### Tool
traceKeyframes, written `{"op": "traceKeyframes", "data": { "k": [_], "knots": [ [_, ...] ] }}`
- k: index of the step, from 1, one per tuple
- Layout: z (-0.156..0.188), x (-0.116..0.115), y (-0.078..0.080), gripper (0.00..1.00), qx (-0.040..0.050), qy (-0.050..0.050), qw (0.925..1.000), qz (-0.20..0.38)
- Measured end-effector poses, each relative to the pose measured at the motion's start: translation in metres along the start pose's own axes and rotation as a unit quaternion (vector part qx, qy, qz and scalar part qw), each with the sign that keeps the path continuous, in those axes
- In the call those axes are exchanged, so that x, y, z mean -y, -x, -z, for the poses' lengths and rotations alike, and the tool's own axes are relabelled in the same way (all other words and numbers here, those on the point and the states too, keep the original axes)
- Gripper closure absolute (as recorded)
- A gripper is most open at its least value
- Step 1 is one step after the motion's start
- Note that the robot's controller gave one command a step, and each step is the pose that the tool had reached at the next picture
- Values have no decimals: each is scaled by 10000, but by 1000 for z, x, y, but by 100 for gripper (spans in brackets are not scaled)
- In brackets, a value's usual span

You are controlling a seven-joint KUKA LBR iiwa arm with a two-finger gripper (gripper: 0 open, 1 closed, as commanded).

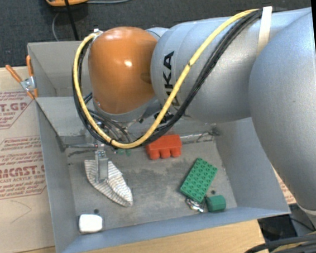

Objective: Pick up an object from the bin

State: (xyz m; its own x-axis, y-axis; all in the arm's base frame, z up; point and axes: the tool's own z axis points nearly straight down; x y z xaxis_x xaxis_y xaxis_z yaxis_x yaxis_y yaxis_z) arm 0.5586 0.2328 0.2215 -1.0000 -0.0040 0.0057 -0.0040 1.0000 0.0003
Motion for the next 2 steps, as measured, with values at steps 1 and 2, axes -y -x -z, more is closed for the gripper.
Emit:
{"op": "traceKeyframes", "data": {
  "k": [1,2],
  "knots": [
    [2,1,0,0,2,0,10000,-6],
    [-7,9,7,0,34,14,9999,-164]
  ]
}}
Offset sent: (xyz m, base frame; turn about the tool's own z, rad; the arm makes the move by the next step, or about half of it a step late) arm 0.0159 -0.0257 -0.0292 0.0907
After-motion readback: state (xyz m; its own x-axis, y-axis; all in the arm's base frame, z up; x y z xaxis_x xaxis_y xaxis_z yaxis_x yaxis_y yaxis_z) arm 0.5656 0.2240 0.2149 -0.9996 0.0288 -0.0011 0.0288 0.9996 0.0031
